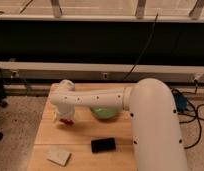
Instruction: Place the pepper in the ceramic cup
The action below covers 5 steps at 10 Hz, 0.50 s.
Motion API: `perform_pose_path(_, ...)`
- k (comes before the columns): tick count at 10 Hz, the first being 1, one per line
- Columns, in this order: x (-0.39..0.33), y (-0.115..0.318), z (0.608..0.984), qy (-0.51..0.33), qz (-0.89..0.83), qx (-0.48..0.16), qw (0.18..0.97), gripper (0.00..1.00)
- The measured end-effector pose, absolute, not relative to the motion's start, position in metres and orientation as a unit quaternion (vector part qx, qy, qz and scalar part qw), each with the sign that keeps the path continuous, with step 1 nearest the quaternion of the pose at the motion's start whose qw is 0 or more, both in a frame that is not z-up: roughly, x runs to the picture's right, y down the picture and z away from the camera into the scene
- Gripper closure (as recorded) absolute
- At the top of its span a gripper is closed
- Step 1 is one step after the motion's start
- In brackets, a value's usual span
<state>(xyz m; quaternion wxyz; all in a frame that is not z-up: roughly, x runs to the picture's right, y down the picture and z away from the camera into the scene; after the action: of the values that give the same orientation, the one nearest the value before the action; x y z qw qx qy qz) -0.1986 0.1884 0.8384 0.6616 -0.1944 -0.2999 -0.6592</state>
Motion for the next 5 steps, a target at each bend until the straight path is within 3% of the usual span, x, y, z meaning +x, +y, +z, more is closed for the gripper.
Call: perform_pose_path(5, -0.2078, 0.1878, 0.8506, -0.304, -0.684, -0.194, 0.634, 0.20)
